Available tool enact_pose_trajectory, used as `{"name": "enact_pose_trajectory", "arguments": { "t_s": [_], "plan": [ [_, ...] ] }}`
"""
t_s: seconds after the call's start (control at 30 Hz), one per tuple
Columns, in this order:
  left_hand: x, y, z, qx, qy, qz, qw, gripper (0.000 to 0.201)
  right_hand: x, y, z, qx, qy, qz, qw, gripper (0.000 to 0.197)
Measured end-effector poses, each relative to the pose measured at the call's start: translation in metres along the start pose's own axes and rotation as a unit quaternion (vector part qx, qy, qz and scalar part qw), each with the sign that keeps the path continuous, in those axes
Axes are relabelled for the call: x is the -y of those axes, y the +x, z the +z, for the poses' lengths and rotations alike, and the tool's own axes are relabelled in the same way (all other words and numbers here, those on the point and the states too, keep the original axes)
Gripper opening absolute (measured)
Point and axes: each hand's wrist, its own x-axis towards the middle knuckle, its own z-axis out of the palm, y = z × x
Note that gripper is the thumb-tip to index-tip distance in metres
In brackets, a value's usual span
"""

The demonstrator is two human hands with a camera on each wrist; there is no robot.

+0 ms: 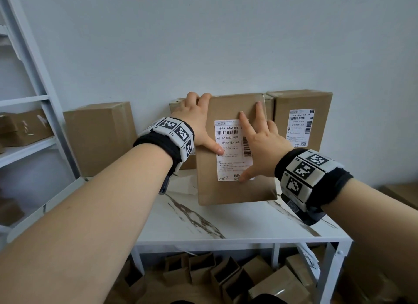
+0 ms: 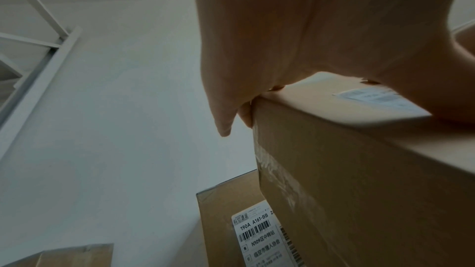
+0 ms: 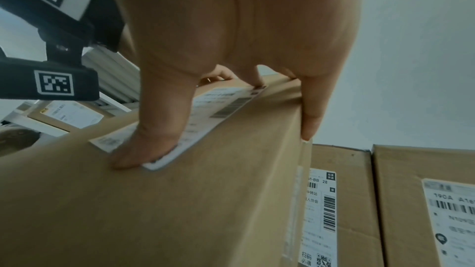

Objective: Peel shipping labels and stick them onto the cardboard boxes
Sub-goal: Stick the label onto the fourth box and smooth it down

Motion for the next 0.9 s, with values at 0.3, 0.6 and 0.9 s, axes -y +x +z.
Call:
{"name": "enact_pose_trajectory", "arguments": {
  "t_s": [0.3,0.6,0.9],
  "plan": [
    [-0.001,0.000,-0.002,0.003,-0.001,-0.002,1.000,0.136,-0.015,0.006,-0.009,-0.022,0.065,-0.010,0.998,0.135],
    [-0.001,-0.001,-0.002,-0.001,0.003,0.002,1.000,0.134,-0.015,0.032,-0.023,-0.085,0.154,0.037,0.984,0.109],
    [-0.002,-0.002,-0.001,-0.006,0.005,0.008,1.000,0.133,-0.026,0.030,-0.024,-0.051,0.139,0.023,0.989,0.133]
  ]
}}
